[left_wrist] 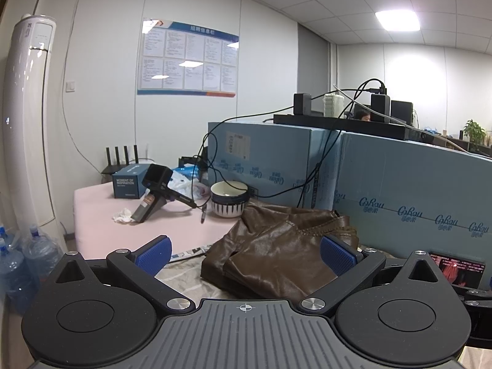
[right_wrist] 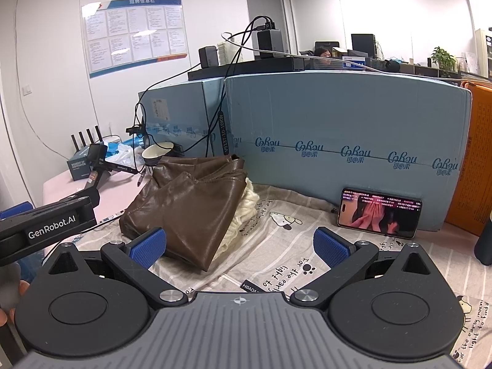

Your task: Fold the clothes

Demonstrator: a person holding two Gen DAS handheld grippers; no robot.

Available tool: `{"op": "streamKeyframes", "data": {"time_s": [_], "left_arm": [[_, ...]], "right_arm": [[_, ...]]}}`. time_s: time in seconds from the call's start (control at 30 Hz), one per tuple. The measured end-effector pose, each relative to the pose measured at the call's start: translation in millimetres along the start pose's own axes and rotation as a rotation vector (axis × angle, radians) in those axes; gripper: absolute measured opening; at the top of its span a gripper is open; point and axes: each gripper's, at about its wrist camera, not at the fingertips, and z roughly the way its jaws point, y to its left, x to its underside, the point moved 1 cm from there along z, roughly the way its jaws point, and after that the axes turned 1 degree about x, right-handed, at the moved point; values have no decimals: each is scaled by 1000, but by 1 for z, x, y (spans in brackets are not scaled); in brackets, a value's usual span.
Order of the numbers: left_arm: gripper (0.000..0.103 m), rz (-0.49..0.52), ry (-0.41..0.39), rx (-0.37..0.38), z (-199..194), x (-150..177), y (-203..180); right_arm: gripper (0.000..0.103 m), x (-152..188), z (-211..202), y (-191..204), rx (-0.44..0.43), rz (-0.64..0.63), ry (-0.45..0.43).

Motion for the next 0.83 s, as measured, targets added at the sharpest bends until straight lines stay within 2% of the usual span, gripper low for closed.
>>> {"op": "streamKeyframes", "data": {"time_s": [0.83], "left_arm": [[103, -4, -1, 1, -1, -1, 0]], "right_arm": [[103, -1, 2, 1, 17, -13, 6]]}}
